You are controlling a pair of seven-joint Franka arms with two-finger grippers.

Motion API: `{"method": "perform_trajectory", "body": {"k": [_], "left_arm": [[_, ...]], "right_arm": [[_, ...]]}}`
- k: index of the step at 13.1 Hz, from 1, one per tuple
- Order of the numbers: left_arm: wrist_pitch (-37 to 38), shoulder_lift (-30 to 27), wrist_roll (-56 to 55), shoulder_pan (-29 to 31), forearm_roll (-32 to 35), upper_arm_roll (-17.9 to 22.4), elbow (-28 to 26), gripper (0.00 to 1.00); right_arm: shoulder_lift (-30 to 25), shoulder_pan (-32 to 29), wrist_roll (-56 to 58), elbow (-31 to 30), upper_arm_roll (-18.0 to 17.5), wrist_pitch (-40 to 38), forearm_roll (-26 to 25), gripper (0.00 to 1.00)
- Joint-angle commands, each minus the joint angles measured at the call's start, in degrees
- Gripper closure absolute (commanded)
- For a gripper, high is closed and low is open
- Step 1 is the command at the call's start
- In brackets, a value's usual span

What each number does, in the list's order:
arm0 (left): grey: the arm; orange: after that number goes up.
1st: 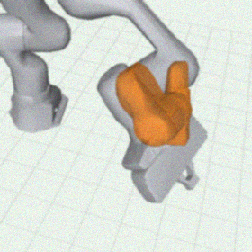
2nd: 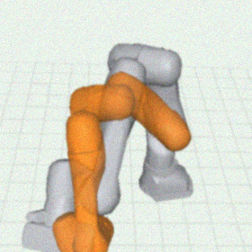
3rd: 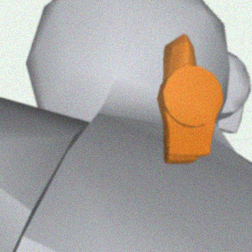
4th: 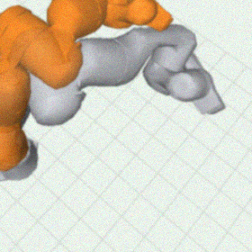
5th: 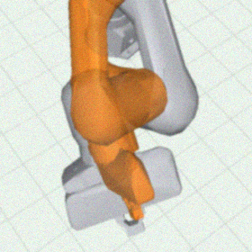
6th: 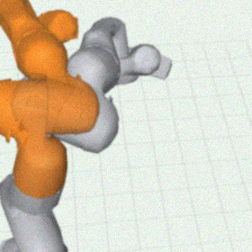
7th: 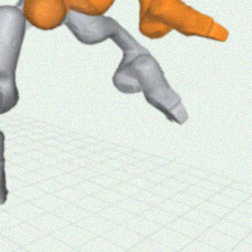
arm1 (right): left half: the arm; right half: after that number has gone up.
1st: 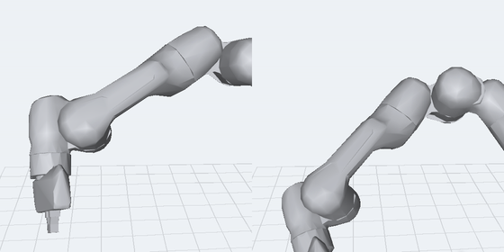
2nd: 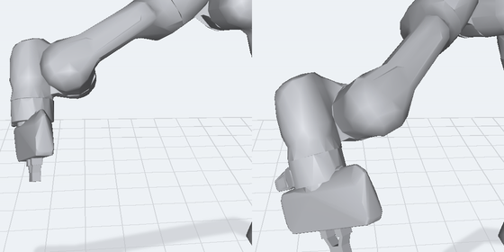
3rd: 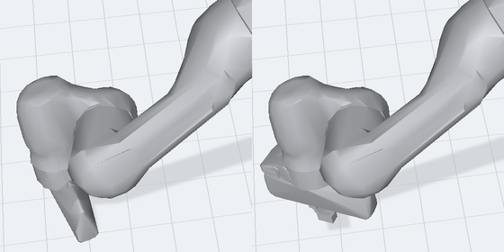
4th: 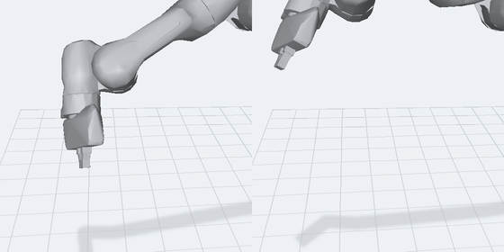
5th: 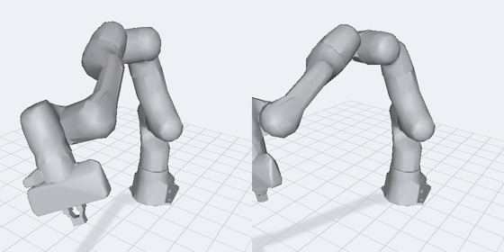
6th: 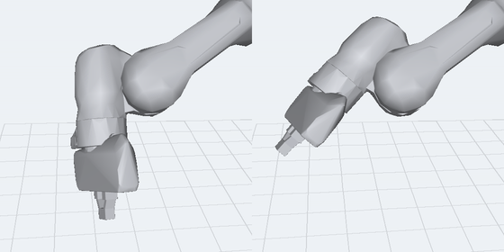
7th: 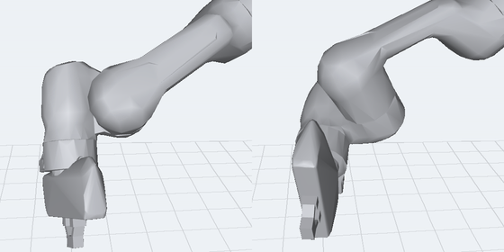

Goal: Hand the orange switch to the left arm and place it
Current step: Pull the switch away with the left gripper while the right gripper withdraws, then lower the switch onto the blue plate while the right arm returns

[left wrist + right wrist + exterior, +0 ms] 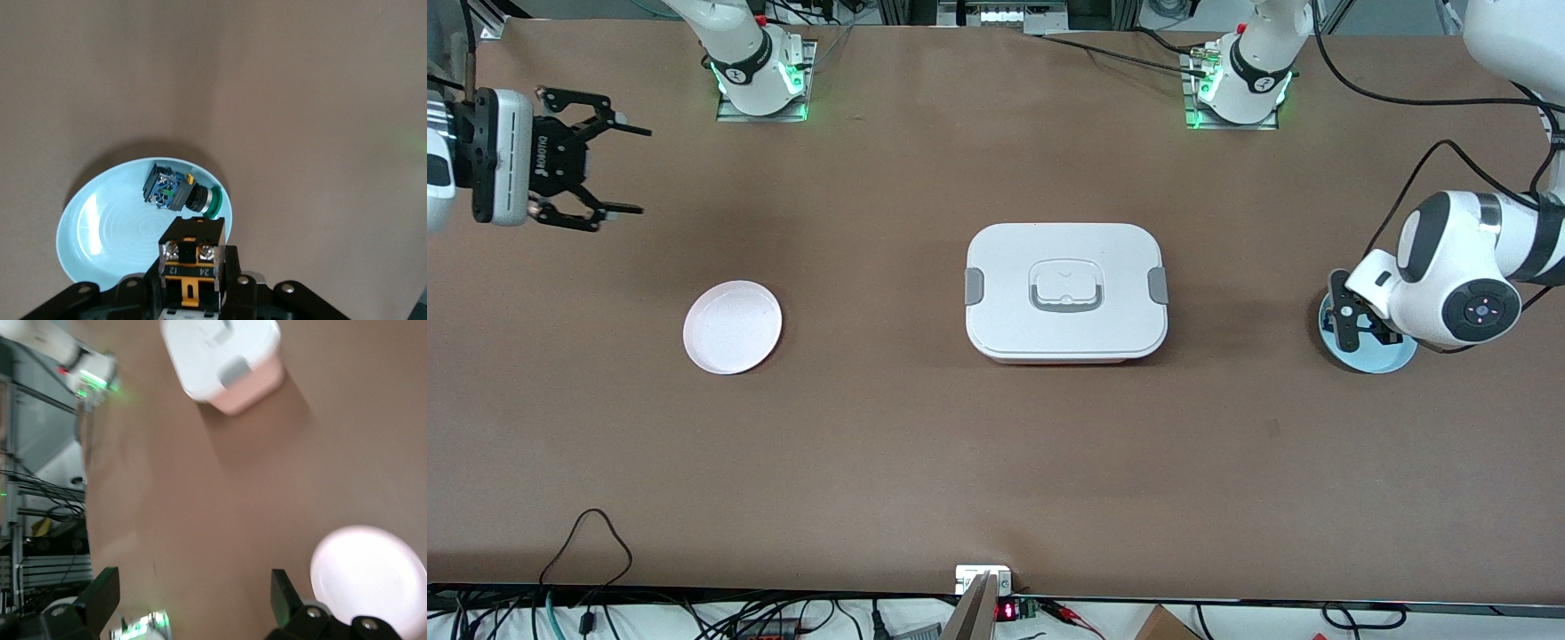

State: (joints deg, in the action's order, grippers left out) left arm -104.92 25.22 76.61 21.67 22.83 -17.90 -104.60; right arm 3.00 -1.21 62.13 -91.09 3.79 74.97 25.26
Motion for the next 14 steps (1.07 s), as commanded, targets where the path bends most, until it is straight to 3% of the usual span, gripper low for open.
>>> {"method": "perform_trajectory", "body": {"k": [1, 2, 5, 12, 14], "left_arm": [[-4.8, 3.4, 5.8, 4.4, 2.1, -0.7, 0.5, 0.93], [-7.6, 4.7, 7.5, 6.4, 2.7, -0.8, 0.5, 0.93], [-11.3, 7.7, 8.9, 8.9, 2.9, -0.7, 0.5, 0.93], [-18.2, 11.3, 12.5, 11.7, 2.9, -0.6, 0.5, 0.87], [-19.2, 11.3, 12.4, 12.0, 3.0, -0.7, 0.4, 0.84]], "right_arm": [[-0.9, 5.3, -12.9, 3.2, -0.3, 0.4, -14.1, 0.0], [-1.3, 7.0, -17.1, 3.3, -0.3, 0.7, -19.0, 0.0], [-3.1, 10.8, -36.3, 2.5, -1.7, 1.6, -27.2, 0.0], [-7.9, 10.4, -49.6, -6.0, -0.9, 10.8, -27.4, 0.0], [-12.5, 10.6, -54.4, -15.6, -1.4, 18.7, -27.9, 0.0]]}}
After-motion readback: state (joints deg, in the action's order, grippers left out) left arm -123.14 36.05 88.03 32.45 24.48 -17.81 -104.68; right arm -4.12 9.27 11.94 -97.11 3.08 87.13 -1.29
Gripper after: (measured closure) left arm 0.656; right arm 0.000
